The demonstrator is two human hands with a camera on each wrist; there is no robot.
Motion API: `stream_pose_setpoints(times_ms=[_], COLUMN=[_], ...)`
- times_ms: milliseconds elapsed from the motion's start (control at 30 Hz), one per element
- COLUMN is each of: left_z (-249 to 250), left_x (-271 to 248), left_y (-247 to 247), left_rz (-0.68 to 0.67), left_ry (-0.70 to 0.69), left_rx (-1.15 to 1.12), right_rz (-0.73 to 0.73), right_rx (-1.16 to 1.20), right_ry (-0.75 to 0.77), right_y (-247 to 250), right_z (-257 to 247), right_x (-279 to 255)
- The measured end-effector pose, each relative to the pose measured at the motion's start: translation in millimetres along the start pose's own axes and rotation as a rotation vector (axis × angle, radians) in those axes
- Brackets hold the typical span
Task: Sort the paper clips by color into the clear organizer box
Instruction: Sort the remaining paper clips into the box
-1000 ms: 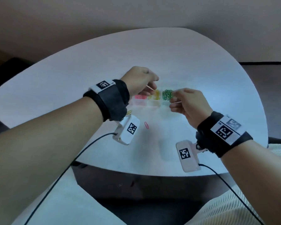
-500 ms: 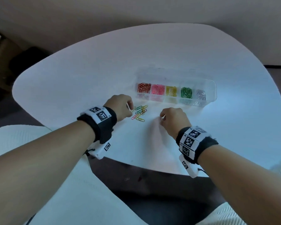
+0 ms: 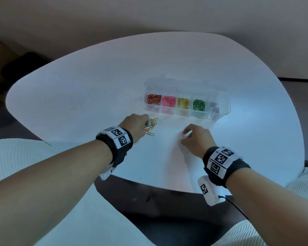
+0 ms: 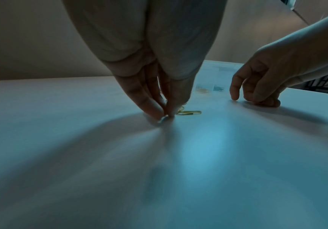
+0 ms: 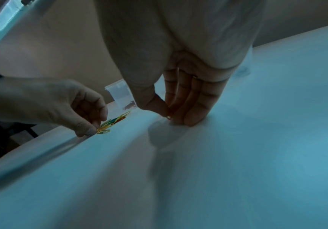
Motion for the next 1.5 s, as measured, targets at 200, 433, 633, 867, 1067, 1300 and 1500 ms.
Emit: stream_pose_setpoints(times_ms=[200,433,633,867,1067,1300,1500], left_z=[1,-12,-13,-7,13,33,44], left_x=[-1,-6,-18,-16,-7,-7,-10], left_y=[1,18,29,32,34,57,70], left_rz=[-0.010,0.041,0.018,-0.031,-0.065,-0.087,-0.118], left_ry=[0.027,0.114,0.173,0.353,0.276,0.115,-0.037], left_rx=[0.023,-0.084,-0.307,-0.771,-1.251,-1.377,-1.222], right_rz=[0.010,0.036,-0.013,-0.105,-0.184,-0.244,-0.136], right_rx=[0.232,0.708,0.871,0.915,0.967,1.089,0.783], right_ry=[-0.051,-0.169,-0.203,-0.176,-0.154,-0.092,0.141], right_y=[12,26,23,12,0,5,31], right_z=[16,17,24,1,-30,-80,-101], right_x=[-9,-12,-15,-12,-13,-19,-17])
Point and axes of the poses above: each hand's wrist, its own x-axis towards the middle knuckle, its own y-axis out of the back of the hand, z = x × y, the point moved 10 cm from there along x, towards the middle knuckle, and after that the axes turned 8 degrees about x, right-handed, at the moved point
